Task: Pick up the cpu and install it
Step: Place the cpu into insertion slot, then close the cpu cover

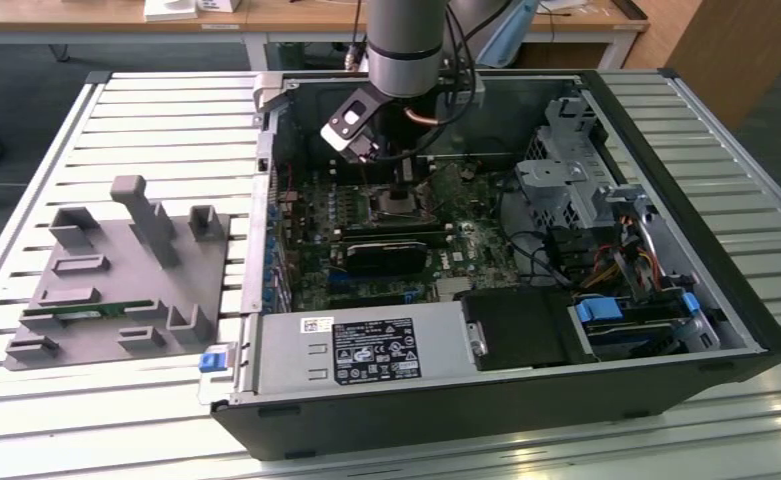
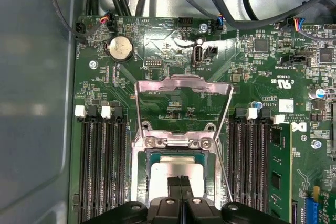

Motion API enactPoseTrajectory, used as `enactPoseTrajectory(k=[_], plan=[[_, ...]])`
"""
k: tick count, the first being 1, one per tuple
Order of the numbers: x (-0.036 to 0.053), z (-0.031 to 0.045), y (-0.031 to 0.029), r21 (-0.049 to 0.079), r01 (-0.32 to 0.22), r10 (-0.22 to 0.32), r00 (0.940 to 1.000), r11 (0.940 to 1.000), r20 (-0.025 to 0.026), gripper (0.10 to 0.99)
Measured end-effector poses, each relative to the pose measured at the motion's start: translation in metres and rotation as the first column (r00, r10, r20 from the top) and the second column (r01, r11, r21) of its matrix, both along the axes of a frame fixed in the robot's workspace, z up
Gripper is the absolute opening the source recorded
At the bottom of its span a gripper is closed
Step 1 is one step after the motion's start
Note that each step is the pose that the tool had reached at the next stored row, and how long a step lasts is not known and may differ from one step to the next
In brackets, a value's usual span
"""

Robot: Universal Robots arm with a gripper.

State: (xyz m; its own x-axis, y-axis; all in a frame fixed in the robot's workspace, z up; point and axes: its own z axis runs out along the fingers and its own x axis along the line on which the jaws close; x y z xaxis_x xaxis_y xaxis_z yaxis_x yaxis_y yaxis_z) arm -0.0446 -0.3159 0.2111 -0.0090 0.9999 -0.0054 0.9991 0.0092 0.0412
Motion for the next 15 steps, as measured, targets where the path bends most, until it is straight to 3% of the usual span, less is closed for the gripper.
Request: enactPoseTrajectory(k=[15], plan=[[0.0000,0.0080,0.0000,0.000,0.000,0.000,1.0000,1.0000,-0.0001,0.106]])
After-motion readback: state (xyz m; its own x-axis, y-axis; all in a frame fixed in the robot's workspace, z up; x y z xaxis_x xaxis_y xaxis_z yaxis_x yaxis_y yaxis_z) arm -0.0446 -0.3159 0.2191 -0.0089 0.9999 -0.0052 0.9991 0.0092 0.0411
